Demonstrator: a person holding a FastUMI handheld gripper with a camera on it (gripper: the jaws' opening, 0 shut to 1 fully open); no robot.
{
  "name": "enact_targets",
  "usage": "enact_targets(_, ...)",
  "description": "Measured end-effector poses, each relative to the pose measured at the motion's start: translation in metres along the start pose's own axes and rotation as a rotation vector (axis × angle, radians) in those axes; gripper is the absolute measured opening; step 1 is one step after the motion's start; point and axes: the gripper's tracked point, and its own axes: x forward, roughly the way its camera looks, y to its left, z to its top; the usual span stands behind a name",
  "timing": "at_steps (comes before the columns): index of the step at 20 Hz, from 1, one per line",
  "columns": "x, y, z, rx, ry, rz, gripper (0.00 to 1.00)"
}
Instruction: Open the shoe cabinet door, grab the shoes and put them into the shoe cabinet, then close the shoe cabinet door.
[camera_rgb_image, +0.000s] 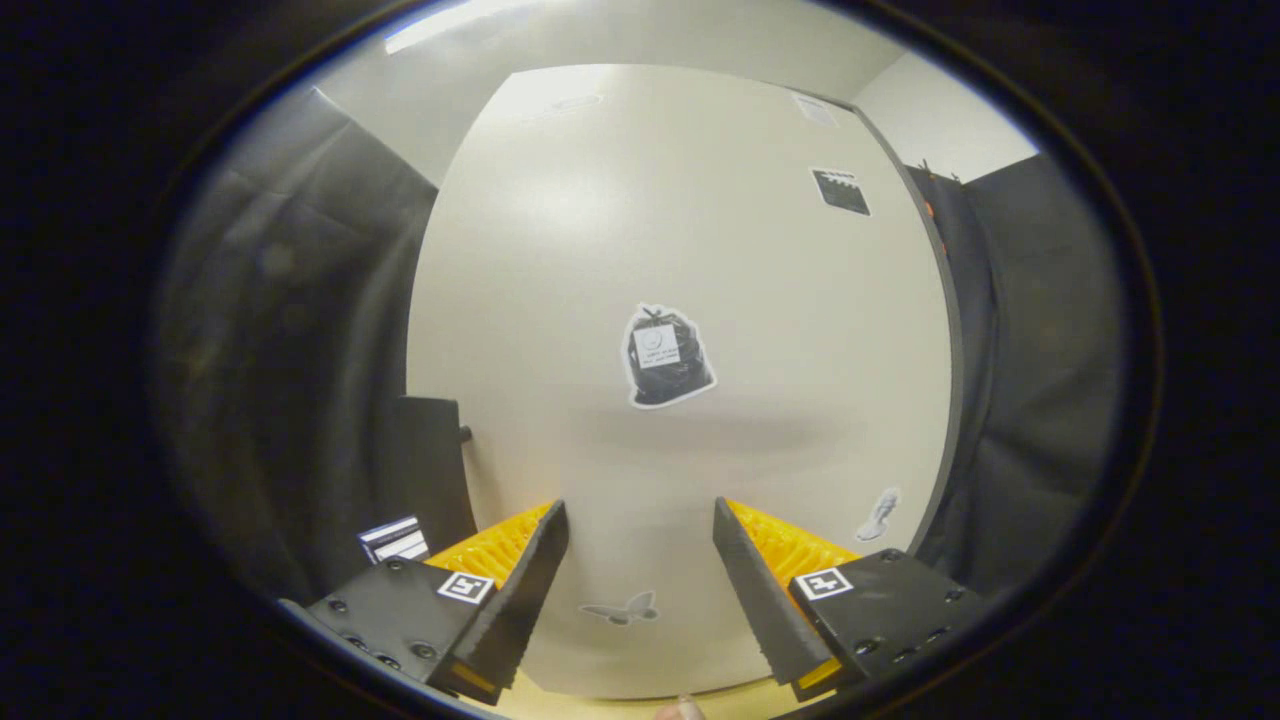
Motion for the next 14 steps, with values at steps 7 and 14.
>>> enact_targets(7, 0.0112, 0.0014, 0.0005, -0.02, -0.008, -0.025, 0.93)
enact_targets(14, 0.0095, 0.0018, -0.0002, -0.016, -0.019, -0.029, 0.93)
